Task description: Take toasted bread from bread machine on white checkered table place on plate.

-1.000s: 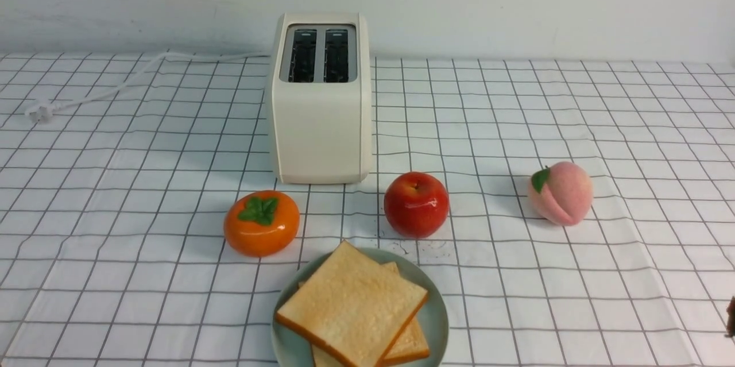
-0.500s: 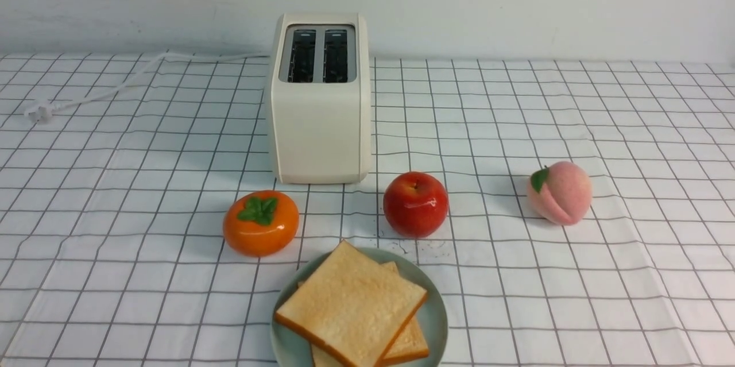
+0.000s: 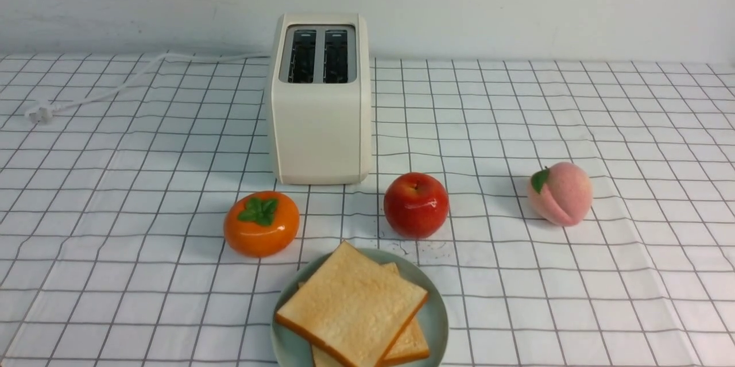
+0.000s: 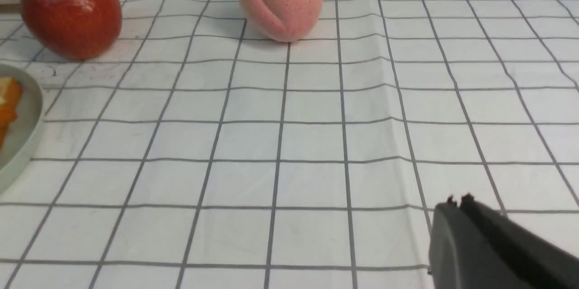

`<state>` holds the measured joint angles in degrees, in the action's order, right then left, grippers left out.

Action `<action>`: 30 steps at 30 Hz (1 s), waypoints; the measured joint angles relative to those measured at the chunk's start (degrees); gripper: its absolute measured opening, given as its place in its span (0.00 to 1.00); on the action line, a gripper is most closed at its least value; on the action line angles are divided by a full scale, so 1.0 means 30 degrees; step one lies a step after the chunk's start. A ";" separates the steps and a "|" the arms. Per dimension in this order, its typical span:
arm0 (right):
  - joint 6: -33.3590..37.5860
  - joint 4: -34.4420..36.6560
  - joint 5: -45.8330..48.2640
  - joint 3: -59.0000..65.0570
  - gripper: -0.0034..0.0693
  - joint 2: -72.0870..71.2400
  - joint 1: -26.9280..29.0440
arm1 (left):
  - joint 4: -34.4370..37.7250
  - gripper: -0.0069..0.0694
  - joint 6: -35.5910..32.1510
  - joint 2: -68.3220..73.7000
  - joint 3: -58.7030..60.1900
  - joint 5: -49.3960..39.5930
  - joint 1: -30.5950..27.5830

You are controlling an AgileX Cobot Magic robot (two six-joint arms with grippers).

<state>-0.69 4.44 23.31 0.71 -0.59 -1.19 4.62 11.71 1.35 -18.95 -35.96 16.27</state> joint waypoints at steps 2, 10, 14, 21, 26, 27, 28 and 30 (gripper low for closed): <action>0.0026 0.0018 0.0001 0.0000 0.04 0.0000 0.0000 | 0.0018 0.07 0.0000 0.0000 0.0000 0.0000 0.0000; 0.0042 0.0088 0.0001 0.0000 0.05 0.0000 0.0008 | 0.0018 0.07 0.0000 0.0000 0.0000 0.0000 0.0000; 0.0042 0.0088 0.0001 0.0000 0.05 0.0000 0.0008 | 0.0018 0.08 0.0000 0.0000 0.0000 0.0000 0.0000; 0.0047 0.0088 0.0001 0.0000 0.05 0.0000 0.0008 | 0.0018 0.09 0.0000 0.0000 0.0000 0.0000 0.0000; 0.0047 0.0091 -0.0002 0.0000 0.06 0.0000 0.0008 | 0.0018 0.09 0.0000 0.0000 0.0000 0.0000 0.0000; 0.0047 0.0091 -0.0002 0.0000 0.06 0.0000 0.0008 | 0.0018 0.09 0.0000 0.0000 0.0000 0.0000 0.0000; 0.0047 0.0091 -0.0002 0.0000 0.07 0.0000 0.0008 | 0.0018 0.09 0.0000 0.0000 0.0000 0.0000 0.0000; 0.0047 0.0091 -0.0002 0.0000 0.07 0.0000 0.0008 | 0.0018 0.10 0.0000 0.0000 0.0000 0.0000 0.0000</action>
<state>-0.54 4.71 23.31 0.71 -0.59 -1.16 4.68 11.71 1.35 -18.95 -35.96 16.27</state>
